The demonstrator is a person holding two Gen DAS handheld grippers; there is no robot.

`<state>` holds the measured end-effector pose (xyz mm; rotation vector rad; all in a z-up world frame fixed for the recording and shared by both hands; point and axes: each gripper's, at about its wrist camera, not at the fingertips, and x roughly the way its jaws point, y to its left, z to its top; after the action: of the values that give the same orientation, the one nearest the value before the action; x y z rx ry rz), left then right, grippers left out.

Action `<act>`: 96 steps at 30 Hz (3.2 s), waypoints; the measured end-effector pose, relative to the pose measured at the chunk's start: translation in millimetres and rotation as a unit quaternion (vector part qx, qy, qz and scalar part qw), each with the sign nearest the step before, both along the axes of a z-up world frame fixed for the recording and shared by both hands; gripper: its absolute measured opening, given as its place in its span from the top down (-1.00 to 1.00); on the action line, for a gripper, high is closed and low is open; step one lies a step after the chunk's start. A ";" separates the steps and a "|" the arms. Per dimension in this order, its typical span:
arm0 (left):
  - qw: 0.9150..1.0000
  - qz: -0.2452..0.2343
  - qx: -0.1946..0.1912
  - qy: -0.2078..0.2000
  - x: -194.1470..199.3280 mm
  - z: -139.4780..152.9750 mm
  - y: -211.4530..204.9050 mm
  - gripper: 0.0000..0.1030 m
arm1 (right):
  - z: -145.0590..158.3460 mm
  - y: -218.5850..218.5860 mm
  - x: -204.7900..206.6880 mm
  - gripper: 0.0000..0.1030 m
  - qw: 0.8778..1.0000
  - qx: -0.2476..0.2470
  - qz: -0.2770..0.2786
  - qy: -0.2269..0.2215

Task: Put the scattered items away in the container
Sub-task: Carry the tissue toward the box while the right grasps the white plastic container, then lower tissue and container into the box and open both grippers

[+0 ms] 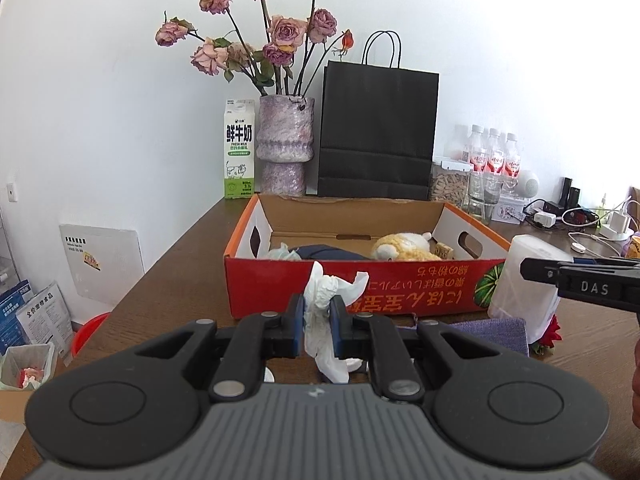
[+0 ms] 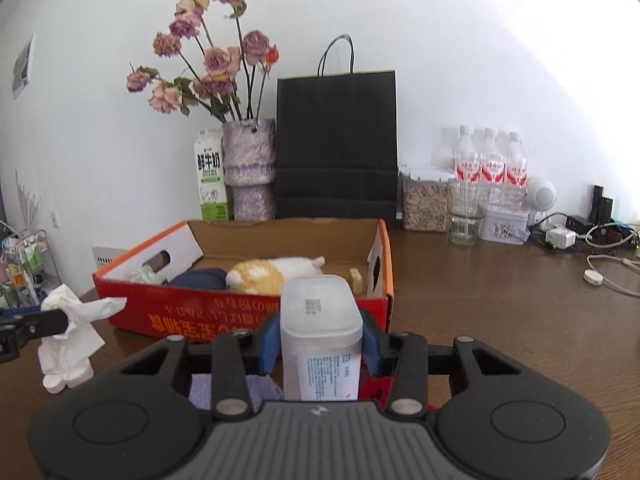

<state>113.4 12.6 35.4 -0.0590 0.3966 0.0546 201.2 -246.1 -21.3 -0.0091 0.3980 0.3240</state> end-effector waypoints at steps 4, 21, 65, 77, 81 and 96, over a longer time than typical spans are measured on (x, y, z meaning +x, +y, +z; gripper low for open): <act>1.000 0.000 -0.003 -0.014 5.8 10.1 -0.7 0.73 | 14.4 0.4 0.2 0.21 1.000 0.007 0.000 -0.021; 0.997 0.015 -0.039 -0.064 97.9 47.9 -8.8 0.73 | 55.1 29.4 73.4 0.24 0.995 0.058 -0.028 -0.070; 0.990 0.125 0.021 -0.066 149.6 5.6 -14.1 -1.00 | 10.3 53.7 106.9 -1.00 0.997 0.027 -0.049 -0.045; 0.990 0.121 0.021 -0.066 148.6 2.8 -16.2 -1.00 | 13.8 51.7 102.0 -1.00 0.997 0.027 -0.049 -0.051; 0.990 0.119 0.022 -0.068 147.5 2.5 -18.1 -1.00 | 14.2 50.2 101.2 -1.00 0.997 0.028 -0.050 -0.052; 0.990 0.112 0.020 -0.085 135.8 5.4 -20.2 -1.00 | 19.9 46.0 88.8 -1.00 0.996 0.033 -0.051 -0.063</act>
<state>249.3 -7.6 40.9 -0.0687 0.2174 0.2780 290.0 -200.1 -1.4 0.0557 0.2605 0.2334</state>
